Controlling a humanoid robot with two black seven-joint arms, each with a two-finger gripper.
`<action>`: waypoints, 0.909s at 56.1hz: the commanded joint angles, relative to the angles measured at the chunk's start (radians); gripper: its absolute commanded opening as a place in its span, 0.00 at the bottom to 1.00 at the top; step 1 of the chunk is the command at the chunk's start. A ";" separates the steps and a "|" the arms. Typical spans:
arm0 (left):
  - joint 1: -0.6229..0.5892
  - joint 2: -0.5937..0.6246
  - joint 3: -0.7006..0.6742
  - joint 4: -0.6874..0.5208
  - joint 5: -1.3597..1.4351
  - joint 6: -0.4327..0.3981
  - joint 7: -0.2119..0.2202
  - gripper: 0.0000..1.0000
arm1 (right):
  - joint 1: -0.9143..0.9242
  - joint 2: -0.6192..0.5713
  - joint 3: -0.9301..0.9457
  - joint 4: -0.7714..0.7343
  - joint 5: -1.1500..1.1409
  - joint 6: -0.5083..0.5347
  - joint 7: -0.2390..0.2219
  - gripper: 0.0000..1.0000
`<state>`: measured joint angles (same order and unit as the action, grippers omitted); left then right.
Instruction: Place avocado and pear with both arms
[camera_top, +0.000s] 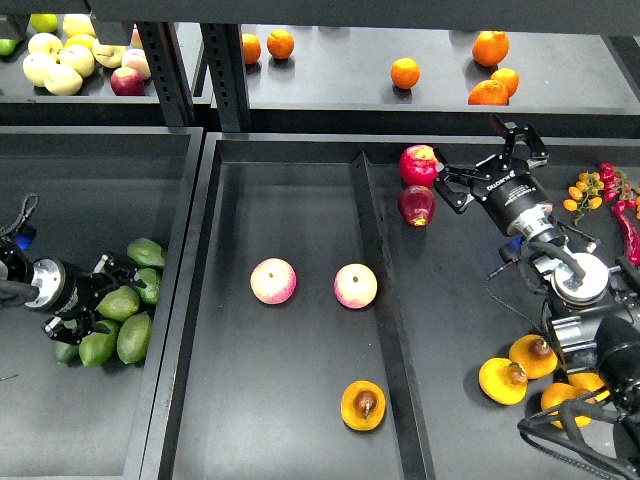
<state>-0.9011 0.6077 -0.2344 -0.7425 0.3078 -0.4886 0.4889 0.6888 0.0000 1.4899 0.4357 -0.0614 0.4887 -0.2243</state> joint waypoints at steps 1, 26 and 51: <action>0.011 -0.014 -0.167 0.005 -0.016 0.000 0.000 0.99 | 0.001 0.000 -0.002 0.000 0.000 0.000 -0.004 1.00; 0.148 -0.278 -0.640 -0.005 -0.093 0.000 -0.006 0.97 | 0.006 0.000 -0.005 0.001 0.000 0.000 -0.009 1.00; 0.300 -0.608 -1.238 -0.031 -0.098 0.000 -0.105 0.97 | 0.006 0.000 -0.002 0.003 -0.002 0.000 -0.010 1.00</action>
<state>-0.6198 0.0124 -1.3573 -0.7551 0.2115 -0.4886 0.4132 0.6951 0.0000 1.4879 0.4372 -0.0623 0.4887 -0.2363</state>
